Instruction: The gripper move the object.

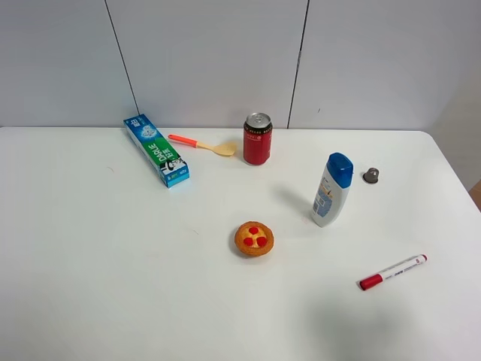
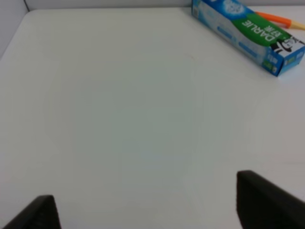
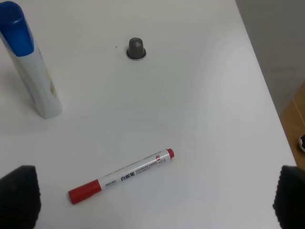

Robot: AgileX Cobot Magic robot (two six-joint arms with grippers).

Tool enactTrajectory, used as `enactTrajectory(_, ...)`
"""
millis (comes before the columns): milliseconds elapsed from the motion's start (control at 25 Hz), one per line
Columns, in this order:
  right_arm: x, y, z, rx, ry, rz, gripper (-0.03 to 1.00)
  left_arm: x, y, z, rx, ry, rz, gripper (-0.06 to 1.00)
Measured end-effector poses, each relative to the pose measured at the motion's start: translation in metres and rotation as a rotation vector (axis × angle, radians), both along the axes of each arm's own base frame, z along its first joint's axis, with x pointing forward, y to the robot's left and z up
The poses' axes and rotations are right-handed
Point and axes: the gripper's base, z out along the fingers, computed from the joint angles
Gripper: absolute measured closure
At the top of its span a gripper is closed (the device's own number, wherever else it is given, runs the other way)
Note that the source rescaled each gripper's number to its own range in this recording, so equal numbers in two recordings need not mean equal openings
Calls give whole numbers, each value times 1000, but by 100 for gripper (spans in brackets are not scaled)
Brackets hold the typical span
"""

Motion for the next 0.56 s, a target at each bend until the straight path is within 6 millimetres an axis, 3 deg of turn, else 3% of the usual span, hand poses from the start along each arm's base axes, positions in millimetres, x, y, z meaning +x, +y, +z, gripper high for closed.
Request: enactTrajectory(560, 0, 0, 0, 0, 0, 0, -3, 0, -2, 0, 11, 1, -30, 25)
